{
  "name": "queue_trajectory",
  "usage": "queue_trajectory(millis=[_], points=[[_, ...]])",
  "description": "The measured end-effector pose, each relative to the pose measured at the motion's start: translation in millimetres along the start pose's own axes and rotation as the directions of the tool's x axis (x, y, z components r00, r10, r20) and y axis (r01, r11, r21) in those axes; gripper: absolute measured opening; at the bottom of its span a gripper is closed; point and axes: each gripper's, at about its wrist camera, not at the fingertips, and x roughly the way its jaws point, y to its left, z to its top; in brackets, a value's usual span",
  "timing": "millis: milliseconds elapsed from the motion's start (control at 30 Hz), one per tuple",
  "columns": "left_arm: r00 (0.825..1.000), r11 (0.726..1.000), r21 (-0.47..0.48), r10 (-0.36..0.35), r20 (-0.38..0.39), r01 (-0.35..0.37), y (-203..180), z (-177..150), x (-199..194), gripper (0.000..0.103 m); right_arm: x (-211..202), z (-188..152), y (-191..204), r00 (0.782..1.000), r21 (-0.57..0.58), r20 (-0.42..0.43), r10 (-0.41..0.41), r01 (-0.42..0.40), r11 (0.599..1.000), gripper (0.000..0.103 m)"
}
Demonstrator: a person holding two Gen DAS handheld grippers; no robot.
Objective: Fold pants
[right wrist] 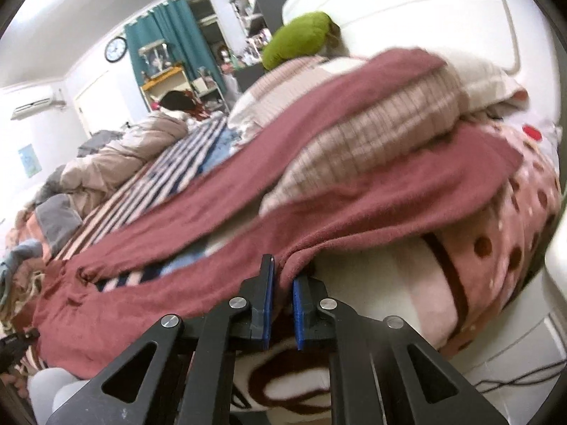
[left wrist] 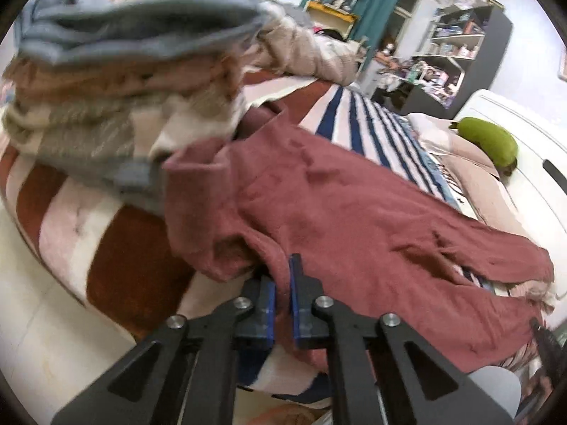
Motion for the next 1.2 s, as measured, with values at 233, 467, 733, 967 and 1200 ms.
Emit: queue_trajectory(millis=[233, 467, 733, 967, 1200], points=[[0.997, 0.997, 0.07, -0.026, 0.076, 0.021, -17, 33, -17, 0.003, -5, 32, 12, 0.998, -0.063, 0.053, 0.041, -0.037, 0.997, 0.003], [0.991, 0.992, 0.124, -0.036, 0.129, 0.02, -30, 66, -23, 0.003, 6, 76, 31, 0.995, -0.16, 0.051, 0.084, -0.075, 0.984, 0.002], [0.986, 0.983, 0.185, -0.032, 0.161, 0.002, -56, 106, -3, 0.003, 39, 124, 52, 0.997, -0.251, 0.029, 0.065, -0.056, 0.966, 0.001], [0.989, 0.974, 0.228, -0.019, 0.144, -0.015, -75, 138, 41, 0.003, 86, 153, 63, 0.999, -0.31, -0.023, 0.024, -0.03, 0.95, 0.001], [0.994, 0.967, 0.252, 0.019, 0.104, -0.044, -81, 157, 103, 0.003, 140, 169, 68, 0.995, -0.363, -0.087, -0.054, 0.019, 0.932, 0.001]])
